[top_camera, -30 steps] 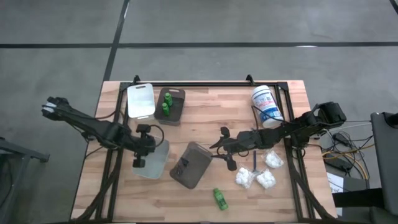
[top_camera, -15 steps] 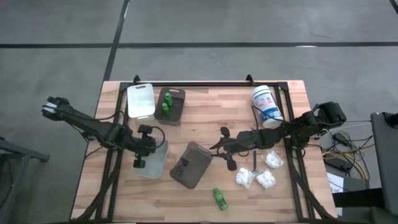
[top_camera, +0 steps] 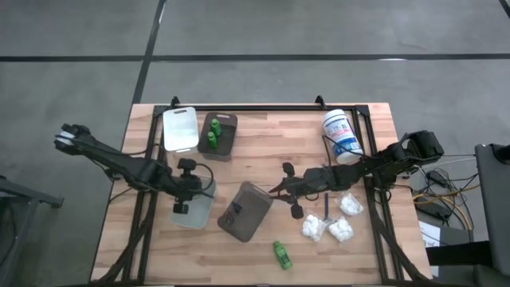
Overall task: Pick & Place Travel size toiletries
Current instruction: Put the top blue razor into the gray bin
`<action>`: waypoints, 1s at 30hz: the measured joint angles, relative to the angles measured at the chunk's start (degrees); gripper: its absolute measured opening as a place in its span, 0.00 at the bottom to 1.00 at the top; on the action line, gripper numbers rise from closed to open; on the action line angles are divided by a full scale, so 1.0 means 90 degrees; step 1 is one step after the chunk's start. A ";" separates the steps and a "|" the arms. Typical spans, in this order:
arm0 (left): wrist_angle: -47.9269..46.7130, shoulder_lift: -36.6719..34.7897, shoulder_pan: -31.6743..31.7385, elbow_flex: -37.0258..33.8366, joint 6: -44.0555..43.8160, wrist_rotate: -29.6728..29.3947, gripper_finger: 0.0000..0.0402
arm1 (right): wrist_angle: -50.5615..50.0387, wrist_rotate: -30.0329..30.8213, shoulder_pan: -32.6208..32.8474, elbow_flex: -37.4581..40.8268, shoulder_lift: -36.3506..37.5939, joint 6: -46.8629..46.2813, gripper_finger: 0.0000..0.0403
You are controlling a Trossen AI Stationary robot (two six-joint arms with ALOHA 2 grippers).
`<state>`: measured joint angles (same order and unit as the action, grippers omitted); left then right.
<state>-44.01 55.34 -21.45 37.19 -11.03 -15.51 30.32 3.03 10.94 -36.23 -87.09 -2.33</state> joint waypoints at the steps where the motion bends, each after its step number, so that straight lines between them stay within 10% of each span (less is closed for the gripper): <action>1: 0.0000 0.0024 0.0000 0.0000 0.0000 0.0002 0.28 | -0.0002 0.0000 0.0000 0.0000 0.0000 0.0000 0.18; 18: 0.0008 0.0100 -0.0001 0.0174 -0.0146 0.0095 0.32 | -0.0014 -0.0002 0.0000 0.0000 0.0015 -0.0058 0.11; 30: 0.0374 0.0079 -0.0002 0.0576 -0.0727 0.0124 0.32 | -0.1853 -0.0002 0.0000 0.0002 0.0951 -0.0335 0.31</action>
<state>-40.64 56.06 -21.47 42.37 -17.57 -14.39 13.65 3.01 10.94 -36.21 -78.53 -5.34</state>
